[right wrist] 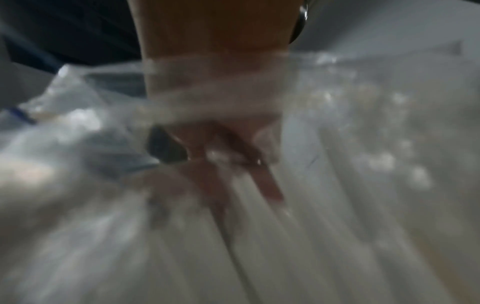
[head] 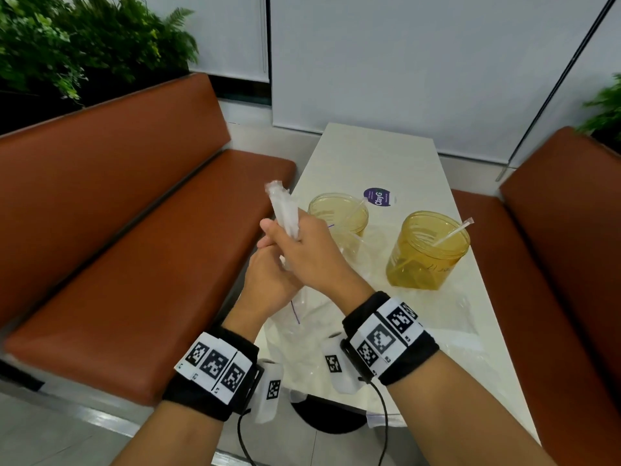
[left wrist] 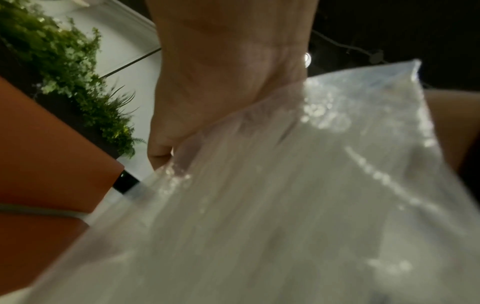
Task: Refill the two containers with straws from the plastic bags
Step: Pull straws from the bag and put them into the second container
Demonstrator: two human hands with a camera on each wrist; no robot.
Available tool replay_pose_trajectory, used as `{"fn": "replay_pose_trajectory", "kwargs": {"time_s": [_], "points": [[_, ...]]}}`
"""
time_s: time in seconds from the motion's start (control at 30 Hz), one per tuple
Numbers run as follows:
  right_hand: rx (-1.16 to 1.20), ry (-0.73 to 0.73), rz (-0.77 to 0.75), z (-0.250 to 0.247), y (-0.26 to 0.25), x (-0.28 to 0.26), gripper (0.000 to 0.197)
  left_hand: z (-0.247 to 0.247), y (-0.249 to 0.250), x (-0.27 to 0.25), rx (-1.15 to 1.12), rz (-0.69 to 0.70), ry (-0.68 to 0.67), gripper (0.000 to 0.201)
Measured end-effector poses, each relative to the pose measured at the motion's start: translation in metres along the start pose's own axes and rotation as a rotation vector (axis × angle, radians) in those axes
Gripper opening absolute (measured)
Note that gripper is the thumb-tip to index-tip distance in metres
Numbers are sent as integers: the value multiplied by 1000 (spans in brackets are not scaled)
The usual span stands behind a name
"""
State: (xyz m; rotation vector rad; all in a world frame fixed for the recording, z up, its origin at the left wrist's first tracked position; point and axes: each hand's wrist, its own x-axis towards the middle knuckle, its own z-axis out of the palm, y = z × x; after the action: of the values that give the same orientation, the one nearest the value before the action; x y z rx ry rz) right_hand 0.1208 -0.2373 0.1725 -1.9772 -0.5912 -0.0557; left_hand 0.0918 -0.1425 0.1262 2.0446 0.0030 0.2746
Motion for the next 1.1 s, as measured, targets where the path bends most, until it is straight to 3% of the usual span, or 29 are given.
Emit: {"fn": "replay_pose_trajectory", "kwargs": {"time_s": [0.17, 0.4, 0.6, 0.7, 0.87, 1.1], "points": [[91, 84, -76, -15, -27, 13, 26, 0, 5, 0, 24, -24, 11, 26], [363, 320, -151, -69, -71, 31, 30, -3, -1, 6, 206, -124, 21, 49], [523, 539, -316, -159, -87, 39, 25, -8, -7, 5, 188, -89, 53, 31], [516, 681, -367, -206, -71, 46, 23, -9, -11, 8, 199, -100, 58, 29], [408, 864, -219, -242, -2, 65, 22, -8, -11, 10, 207, -86, 52, 25], [225, 861, -84, -245, 101, 70, 14, -4, -8, 9, 158, -91, 59, 22]]}}
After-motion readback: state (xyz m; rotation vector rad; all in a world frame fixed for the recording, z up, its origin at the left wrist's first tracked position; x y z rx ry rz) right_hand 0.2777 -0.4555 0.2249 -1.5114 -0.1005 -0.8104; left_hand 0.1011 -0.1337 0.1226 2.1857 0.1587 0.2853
